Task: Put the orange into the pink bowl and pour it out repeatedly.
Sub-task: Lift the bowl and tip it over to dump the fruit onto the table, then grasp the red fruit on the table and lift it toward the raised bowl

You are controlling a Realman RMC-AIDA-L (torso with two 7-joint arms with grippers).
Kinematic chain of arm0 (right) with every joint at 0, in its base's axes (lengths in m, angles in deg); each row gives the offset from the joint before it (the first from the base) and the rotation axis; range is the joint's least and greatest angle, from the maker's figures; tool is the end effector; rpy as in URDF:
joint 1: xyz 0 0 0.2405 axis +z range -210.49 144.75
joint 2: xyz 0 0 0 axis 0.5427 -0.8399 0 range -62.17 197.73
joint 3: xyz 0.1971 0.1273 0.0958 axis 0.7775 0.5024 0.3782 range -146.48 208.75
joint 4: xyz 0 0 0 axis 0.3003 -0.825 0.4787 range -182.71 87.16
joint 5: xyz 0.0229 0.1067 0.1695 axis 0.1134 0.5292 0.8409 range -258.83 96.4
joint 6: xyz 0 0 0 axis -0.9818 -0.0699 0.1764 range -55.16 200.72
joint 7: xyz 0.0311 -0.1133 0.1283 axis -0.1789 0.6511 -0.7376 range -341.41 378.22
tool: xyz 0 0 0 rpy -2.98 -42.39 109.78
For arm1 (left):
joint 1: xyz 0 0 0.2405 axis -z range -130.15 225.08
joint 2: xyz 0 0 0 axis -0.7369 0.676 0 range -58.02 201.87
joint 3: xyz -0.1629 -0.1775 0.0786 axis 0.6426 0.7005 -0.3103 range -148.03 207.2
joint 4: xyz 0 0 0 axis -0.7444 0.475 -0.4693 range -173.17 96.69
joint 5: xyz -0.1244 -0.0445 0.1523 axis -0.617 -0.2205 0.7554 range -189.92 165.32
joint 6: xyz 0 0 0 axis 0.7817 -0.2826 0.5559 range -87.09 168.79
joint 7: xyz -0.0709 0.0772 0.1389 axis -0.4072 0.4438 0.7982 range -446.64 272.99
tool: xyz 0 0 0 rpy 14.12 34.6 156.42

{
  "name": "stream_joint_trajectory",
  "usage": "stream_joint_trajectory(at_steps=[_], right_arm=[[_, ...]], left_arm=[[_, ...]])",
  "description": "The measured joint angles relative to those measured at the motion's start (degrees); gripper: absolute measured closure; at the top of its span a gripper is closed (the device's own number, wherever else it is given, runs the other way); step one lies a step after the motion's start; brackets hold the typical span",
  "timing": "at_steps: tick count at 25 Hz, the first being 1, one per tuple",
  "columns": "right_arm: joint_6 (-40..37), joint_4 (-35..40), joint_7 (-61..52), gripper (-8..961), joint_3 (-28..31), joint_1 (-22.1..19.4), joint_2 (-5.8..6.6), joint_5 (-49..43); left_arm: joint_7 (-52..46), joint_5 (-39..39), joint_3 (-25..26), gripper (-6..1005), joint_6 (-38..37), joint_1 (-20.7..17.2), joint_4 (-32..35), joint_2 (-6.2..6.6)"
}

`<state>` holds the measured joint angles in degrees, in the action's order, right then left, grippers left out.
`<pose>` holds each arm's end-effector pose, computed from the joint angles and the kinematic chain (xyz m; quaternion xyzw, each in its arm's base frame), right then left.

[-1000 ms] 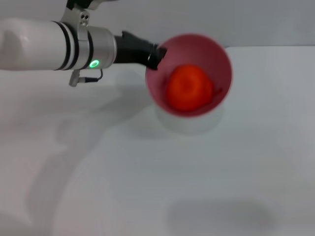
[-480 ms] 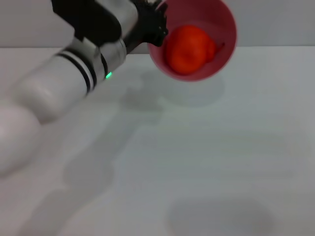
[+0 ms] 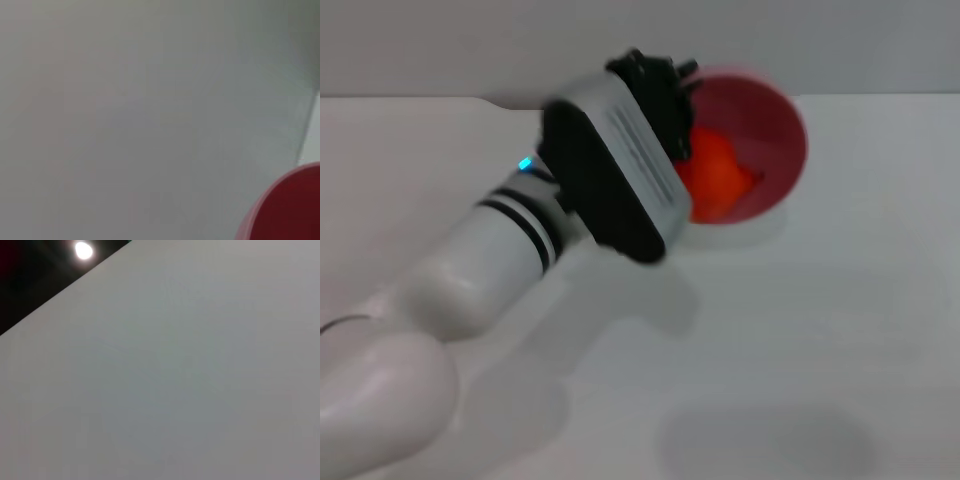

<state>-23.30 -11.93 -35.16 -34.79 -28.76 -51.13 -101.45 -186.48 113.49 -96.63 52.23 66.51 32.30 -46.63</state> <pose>0.2711 0.2625 0.1295 -0.5891 0.1167 0.6266 0.4967 -0.1128 0.3617 -0.0967 -0.8456 0.1733 -0.0764 0.4990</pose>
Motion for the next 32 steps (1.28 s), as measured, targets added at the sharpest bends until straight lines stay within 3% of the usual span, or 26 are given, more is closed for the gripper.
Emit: stream_joint_trajectory(at_steps=[15, 22, 26, 30, 32], right_arm=[[-0.61, -0.36, -0.05, 349, -2.49, 3.0, -0.11, -0.29], [-0.28, -0.95, -0.05, 349, -4.03, 4.25, -0.01, -0.46], [-0.19, -2.47, -0.05, 349, -4.23, 5.22, 0.05, -0.82], [-0.13, -3.19, -0.05, 349, -4.35, 5.53, 0.09, -1.2], [-0.08, -3.34, -0.05, 349, -4.66, 5.54, 0.1, -1.33]], left_arm=[[3.62, 0.07, -4.82, 954, 7.07, 2.95, -3.63, -0.14], [-1.13, -1.11, -5.2, 953, 9.63, 4.15, -4.45, -0.31], [-10.0, -5.88, 0.52, 954, 4.31, 5.83, -3.33, -0.22], [-15.8, -13.58, 12.76, 955, -11.81, 9.13, -2.63, 0.03], [-19.19, -15.87, 22.32, 955, -26.02, 12.11, -3.78, 0.22]])
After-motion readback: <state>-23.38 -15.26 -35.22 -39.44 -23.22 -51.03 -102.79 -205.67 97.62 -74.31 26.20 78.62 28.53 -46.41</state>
